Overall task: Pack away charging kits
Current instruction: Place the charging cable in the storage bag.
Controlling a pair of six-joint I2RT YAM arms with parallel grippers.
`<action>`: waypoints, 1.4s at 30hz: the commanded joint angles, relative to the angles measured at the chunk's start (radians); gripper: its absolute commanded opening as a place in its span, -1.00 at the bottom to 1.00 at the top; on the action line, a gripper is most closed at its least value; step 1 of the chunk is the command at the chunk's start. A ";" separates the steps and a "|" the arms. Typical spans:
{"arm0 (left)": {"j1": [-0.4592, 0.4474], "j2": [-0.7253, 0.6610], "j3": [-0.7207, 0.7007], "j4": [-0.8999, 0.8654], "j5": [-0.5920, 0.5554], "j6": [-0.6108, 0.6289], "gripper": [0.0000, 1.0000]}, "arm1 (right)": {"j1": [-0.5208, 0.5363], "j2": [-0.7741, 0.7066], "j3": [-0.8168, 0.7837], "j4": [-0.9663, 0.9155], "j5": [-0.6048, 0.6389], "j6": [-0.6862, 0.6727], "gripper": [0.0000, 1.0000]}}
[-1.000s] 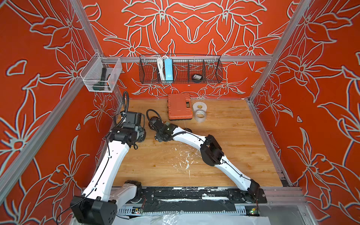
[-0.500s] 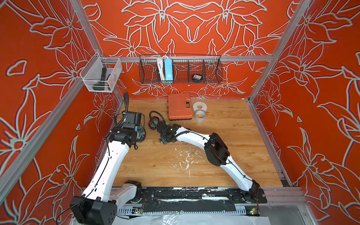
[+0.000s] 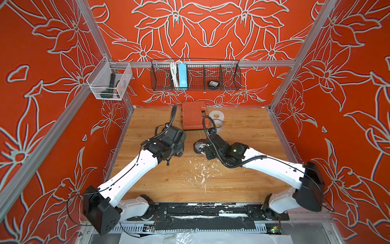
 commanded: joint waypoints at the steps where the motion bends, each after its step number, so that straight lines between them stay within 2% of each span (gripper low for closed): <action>1: 0.006 -0.017 -0.009 0.018 0.010 0.020 -1.00 | 0.001 -0.035 -0.081 -0.087 0.005 0.020 -1.00; 7: 0.004 -0.006 -0.007 0.029 0.138 0.048 -1.00 | 0.001 -0.267 -0.287 -0.018 -0.002 0.021 -1.00; 9: -0.031 -0.018 -0.007 0.037 0.147 0.032 -1.00 | 0.001 -0.380 -0.398 0.014 0.013 0.022 -1.00; 13: -0.178 -0.011 -0.005 0.026 0.114 -0.047 -1.00 | 0.001 -0.655 -0.686 0.086 0.087 0.043 -1.00; 17: -0.299 0.067 -0.011 0.071 0.164 -0.109 -1.00 | -0.009 -0.925 -0.989 0.173 0.140 0.078 -1.00; 21: -0.469 0.123 -0.049 0.199 0.090 -0.174 -1.00 | -0.038 -1.137 -1.223 0.214 0.180 0.123 -1.00; 23: -0.553 0.138 -0.096 0.314 0.050 -0.168 -1.00 | -0.057 -1.220 -1.308 0.224 0.196 0.141 -1.00; 25: -0.599 0.145 -0.129 0.378 0.030 -0.149 -1.00 | -0.062 -1.285 -1.366 0.230 0.220 0.151 -1.00; 30: -0.623 0.073 -0.284 0.533 0.063 -0.131 -1.00 | -0.062 -1.362 -1.409 0.239 0.191 0.138 -1.00; 32: -0.646 0.051 -0.321 0.568 0.043 -0.117 -1.00 | -0.062 -1.361 -1.407 0.256 0.160 0.125 -1.00; 36: -0.676 0.048 -0.364 0.642 0.045 -0.105 -1.00 | -0.059 -1.312 -1.383 0.290 0.094 0.114 -1.00; 42: -0.707 0.122 -0.355 0.683 0.045 -0.090 -1.00 | -0.042 -1.214 -1.320 0.331 0.031 0.118 -1.00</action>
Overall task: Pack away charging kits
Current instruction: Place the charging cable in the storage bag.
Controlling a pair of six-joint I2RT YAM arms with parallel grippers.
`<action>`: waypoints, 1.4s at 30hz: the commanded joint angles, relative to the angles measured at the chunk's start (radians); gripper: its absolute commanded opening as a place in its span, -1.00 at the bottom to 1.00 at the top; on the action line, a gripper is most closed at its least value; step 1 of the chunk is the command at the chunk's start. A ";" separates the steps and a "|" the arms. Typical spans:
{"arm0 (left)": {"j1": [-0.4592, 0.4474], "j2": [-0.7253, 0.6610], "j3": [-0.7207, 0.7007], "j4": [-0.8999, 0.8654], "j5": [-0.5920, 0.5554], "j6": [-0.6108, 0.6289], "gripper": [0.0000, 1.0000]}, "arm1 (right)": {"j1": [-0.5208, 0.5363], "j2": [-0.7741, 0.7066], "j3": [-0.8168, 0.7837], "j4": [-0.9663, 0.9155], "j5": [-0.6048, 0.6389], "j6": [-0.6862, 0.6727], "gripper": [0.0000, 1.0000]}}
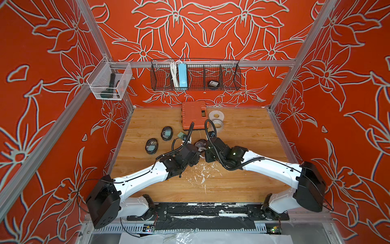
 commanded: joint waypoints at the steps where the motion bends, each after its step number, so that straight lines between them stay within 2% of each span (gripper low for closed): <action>1: -0.020 0.034 0.009 0.059 -0.018 0.016 -1.00 | 0.016 0.041 0.063 0.037 -0.047 0.009 -1.00; 10: -0.028 0.093 0.047 0.047 -0.016 0.016 -1.00 | 0.033 0.156 0.118 0.077 -0.062 0.020 -1.00; 16: -0.028 0.066 0.040 0.054 -0.021 0.018 -1.00 | 0.034 0.282 0.165 0.050 -0.033 0.037 -1.00; 23: -0.028 0.003 -0.002 0.097 0.003 0.027 -1.00 | 0.033 0.354 0.201 0.028 -0.020 0.055 -1.00; 27: -0.028 -0.005 -0.017 0.137 0.059 0.038 -1.00 | 0.033 0.357 0.196 0.051 -0.030 0.051 -1.00; 37: -0.028 0.032 -0.016 0.168 0.117 0.037 -1.00 | 0.036 0.302 0.152 0.102 -0.051 0.065 -1.00; 42: -0.028 0.032 -0.014 0.160 0.109 0.034 -1.00 | 0.036 0.317 0.153 0.114 -0.045 0.073 -1.00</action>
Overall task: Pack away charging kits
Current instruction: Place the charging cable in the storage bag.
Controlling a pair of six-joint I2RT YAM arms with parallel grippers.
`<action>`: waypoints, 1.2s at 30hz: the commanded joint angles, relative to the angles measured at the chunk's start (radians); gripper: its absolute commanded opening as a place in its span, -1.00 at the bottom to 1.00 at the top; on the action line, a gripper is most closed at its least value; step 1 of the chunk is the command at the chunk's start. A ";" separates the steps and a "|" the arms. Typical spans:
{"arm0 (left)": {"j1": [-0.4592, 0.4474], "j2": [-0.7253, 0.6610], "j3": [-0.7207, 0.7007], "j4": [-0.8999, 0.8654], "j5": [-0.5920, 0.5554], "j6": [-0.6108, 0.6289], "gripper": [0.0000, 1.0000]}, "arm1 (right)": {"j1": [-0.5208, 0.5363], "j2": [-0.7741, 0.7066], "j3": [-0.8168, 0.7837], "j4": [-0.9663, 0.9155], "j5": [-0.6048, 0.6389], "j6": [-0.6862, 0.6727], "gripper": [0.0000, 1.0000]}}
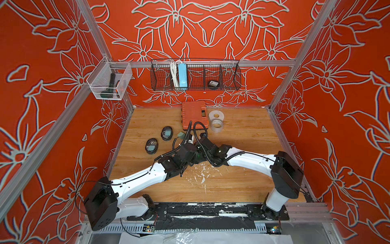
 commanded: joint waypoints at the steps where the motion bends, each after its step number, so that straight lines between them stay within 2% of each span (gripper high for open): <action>1: -0.005 0.001 -0.003 0.017 0.004 0.008 -1.00 | 0.005 -0.004 -0.005 0.011 0.013 0.028 -1.00; 8: -0.005 -0.014 -0.003 0.000 -0.040 -0.004 -1.00 | 0.005 0.007 -0.008 0.013 0.042 0.035 -1.00; 16: -0.005 0.048 0.049 -0.120 -0.186 -0.066 -1.00 | 0.010 -0.009 -0.010 0.009 0.052 0.031 -1.00; 23: -0.005 0.050 0.051 -0.115 -0.172 -0.060 -1.00 | 0.019 0.038 0.029 -0.021 0.071 0.034 -1.00; 28: -0.005 0.029 0.032 -0.073 -0.129 -0.045 -1.00 | 0.024 0.059 0.033 -0.007 0.082 0.030 -0.78; 36: -0.005 -0.013 0.013 -0.067 -0.150 -0.042 -1.00 | 0.029 0.063 0.056 -0.019 0.076 0.027 -0.31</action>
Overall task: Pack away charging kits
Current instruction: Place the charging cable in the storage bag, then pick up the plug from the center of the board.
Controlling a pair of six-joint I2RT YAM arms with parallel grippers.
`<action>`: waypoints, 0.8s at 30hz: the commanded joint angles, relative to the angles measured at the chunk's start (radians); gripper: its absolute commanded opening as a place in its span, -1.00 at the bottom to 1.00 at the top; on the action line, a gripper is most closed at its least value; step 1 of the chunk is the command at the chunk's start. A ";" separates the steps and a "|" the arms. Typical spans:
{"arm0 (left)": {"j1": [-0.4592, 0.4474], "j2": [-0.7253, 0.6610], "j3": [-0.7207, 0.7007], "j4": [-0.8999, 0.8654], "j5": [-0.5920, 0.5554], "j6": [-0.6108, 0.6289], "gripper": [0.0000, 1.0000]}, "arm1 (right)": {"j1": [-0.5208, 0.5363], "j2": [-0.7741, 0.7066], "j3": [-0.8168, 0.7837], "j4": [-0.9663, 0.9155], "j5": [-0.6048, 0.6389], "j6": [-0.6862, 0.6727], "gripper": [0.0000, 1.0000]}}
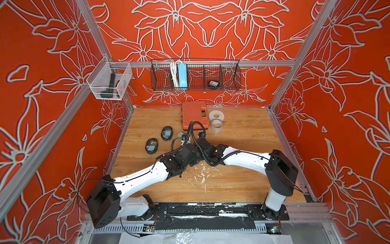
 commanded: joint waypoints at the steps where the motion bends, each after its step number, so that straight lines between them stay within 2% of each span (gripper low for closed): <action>1: -0.005 -0.036 0.000 0.035 -0.020 0.010 -1.00 | 0.016 0.002 0.005 -0.021 0.020 0.009 -0.30; 7: -0.002 -0.014 0.027 -0.046 -0.112 -0.038 -1.00 | 0.015 -0.017 0.014 -0.009 0.016 -0.002 -0.26; 12: 0.024 0.020 0.048 -0.102 -0.146 -0.076 -1.00 | 0.015 -0.063 0.011 -0.015 0.021 -0.018 -0.04; 19: 0.172 0.056 0.023 -0.112 -0.025 -0.097 -1.00 | 0.015 -0.127 -0.054 0.029 0.044 -0.013 0.15; 24: 0.247 0.056 0.020 -0.181 -0.068 -0.149 -1.00 | 0.015 -0.121 -0.032 0.044 0.063 -0.041 0.25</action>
